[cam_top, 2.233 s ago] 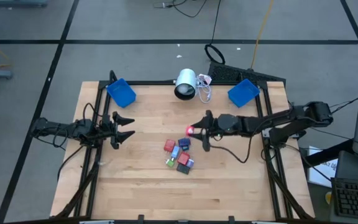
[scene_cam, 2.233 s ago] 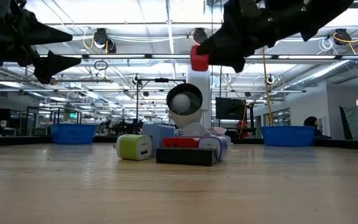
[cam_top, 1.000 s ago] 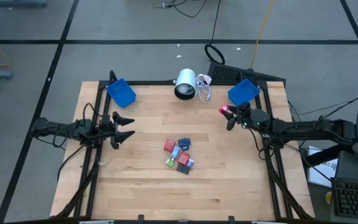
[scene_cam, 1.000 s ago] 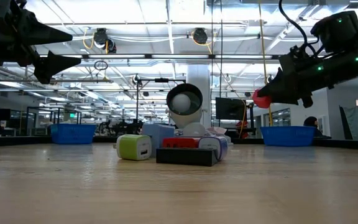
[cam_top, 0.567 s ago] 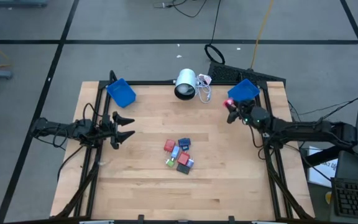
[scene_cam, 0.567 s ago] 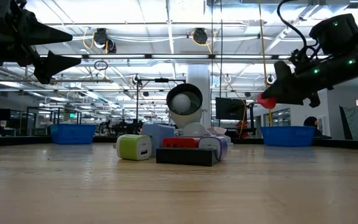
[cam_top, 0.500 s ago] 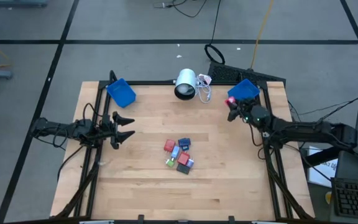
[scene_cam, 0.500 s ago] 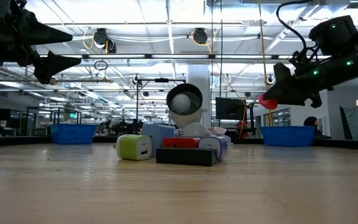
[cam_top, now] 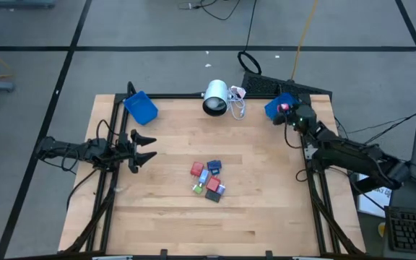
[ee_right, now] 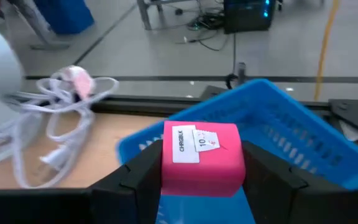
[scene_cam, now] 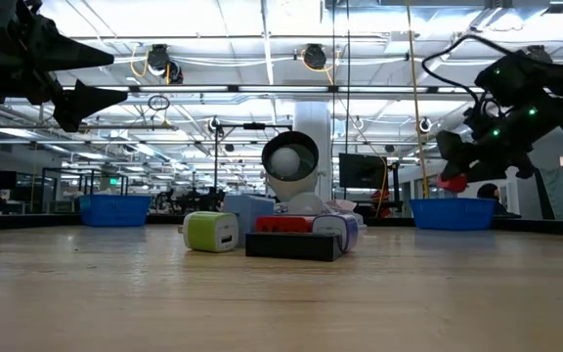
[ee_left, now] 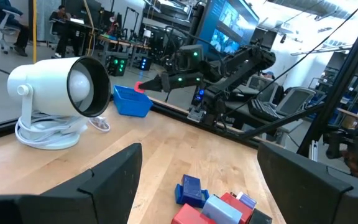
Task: Pick & Place Office items
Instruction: Put the pink charger adapter into the right blue bin, then put the purple charger adapter into the right blue bin
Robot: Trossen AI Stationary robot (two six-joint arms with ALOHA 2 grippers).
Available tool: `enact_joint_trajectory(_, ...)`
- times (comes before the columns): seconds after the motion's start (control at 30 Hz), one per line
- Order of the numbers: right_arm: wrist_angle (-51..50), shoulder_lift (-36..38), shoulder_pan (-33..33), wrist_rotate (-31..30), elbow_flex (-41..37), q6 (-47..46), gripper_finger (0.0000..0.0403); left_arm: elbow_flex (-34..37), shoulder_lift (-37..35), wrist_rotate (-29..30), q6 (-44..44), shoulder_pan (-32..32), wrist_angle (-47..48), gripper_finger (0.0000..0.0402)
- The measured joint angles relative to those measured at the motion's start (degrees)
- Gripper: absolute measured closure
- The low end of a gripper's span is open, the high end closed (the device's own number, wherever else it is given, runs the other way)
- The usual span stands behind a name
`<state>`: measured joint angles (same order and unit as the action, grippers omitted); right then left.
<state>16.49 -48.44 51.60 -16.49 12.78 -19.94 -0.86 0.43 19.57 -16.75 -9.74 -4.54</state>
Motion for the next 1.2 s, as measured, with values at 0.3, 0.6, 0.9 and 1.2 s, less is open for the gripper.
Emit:
enact_joint_trajectory(0.3,4.06,-6.1,-0.29,0.02,0.04,-0.93,0.0227,0.0,-0.01,0.01,0.0,0.02,-0.02,0.0078)
enact_joint_trajectory(0.6,4.31,-11.25,-0.29,0.08,0.04,-1.38,0.0223,0.0,0.0,0.0,0.0,0.02,0.0,0.0078)
enact_joint_trajectory(0.9,4.68,-11.35,-0.3,0.08,0.02,-1.41,0.021,0.0,-0.01,0.0,0.0,0.01,0.0,0.0078)
enact_joint_trajectory(1.2,4.7,-11.35,-0.31,0.08,0.02,-1.31,0.0186,0.0,0.0,0.0,0.0,0.0,0.0,0.0078)
